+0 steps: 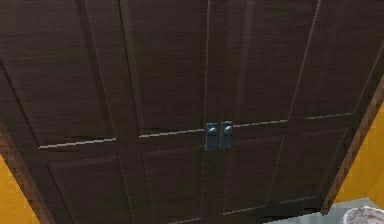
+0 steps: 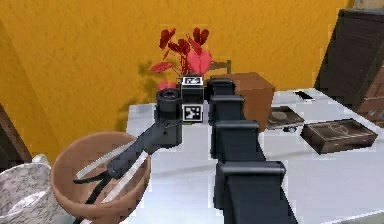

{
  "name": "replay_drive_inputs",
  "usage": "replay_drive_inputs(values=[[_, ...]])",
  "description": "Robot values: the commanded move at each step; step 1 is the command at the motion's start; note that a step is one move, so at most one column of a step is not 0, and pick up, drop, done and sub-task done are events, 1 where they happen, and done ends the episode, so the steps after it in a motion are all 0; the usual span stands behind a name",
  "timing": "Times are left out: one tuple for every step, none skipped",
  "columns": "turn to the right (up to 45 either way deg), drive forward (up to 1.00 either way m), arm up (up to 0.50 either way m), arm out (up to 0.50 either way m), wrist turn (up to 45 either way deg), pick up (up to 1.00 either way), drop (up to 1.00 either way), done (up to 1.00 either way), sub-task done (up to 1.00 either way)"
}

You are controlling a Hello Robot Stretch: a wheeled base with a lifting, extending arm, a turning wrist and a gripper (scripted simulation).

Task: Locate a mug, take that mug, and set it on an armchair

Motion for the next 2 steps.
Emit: replay_drive_inputs(values=[[0.0, 0.00, 0.00, 0.00, -12.0, 0.00, 0.00, 0.00, 0.00], [0.0, 0.00, 0.00, -0.18, 0.0, 0.00, 0.00, 0.00, 0.00]])
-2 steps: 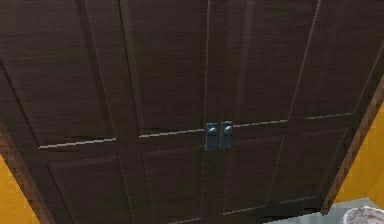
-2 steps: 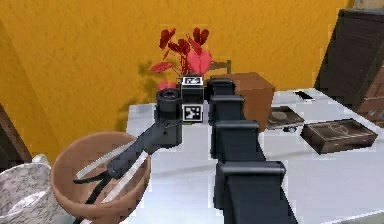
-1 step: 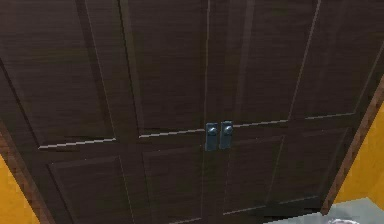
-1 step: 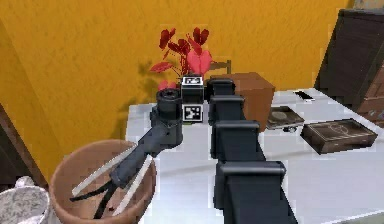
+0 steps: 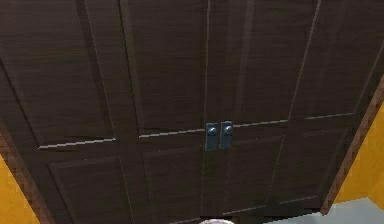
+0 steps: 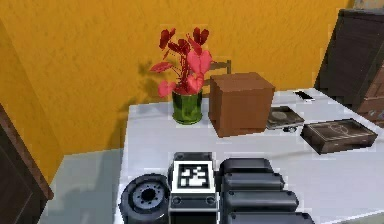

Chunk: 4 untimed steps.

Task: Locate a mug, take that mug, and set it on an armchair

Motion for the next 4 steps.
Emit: replay_drive_inputs(values=[[-45.0, 0.00, 0.00, 0.00, 0.0, 0.00, 0.00, 0.00, 0.00], [-45.0, 0.00, 0.00, 0.00, 0.0, 0.00, 0.00, 0.00, 0.00], [-9.0, 0.00, 0.00, 0.00, 0.0, 0.00, 0.00, 0.00, 0.00], [0.0, 0.40, 0.00, 0.00, 0.0, 0.00, 0.00, 0.00, 0.00]])
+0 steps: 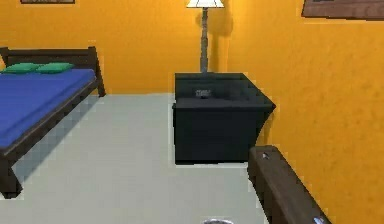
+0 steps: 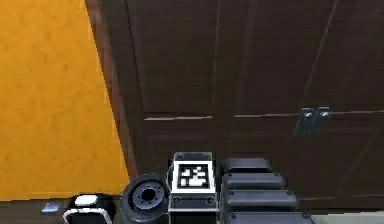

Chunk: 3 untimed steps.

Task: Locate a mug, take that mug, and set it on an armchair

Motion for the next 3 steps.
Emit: replay_drive_inputs(values=[[-33.0, 0.00, 0.00, 0.00, 0.0, 0.00, 0.00, 0.00, 0.00], [0.0, 1.00, 0.00, 0.00, 0.0, 0.00, 0.00, 0.00, 0.00], [-6.0, 0.00, 0.00, 0.00, 0.0, 0.00, 0.00, 0.00, 0.00]])
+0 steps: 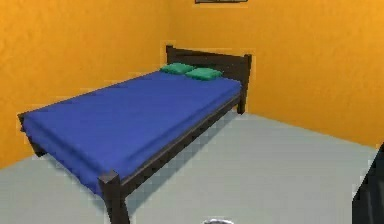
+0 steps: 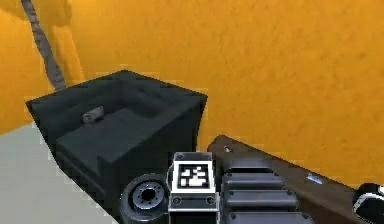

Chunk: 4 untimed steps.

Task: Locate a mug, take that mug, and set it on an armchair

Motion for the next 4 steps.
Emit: replay_drive_inputs(values=[[0.0, 0.45, 0.00, 0.00, 0.0, 0.00, 0.00, 0.00, 0.00], [45.0, 0.00, 0.00, 0.00, 0.0, 0.00, 0.00, 0.00, 0.00], [0.0, 0.95, 0.00, 0.00, 0.0, 0.00, 0.00, 0.00, 0.00], [45.0, 0.00, 0.00, 0.00, 0.0, 0.00, 0.00, 0.00, 0.00]])
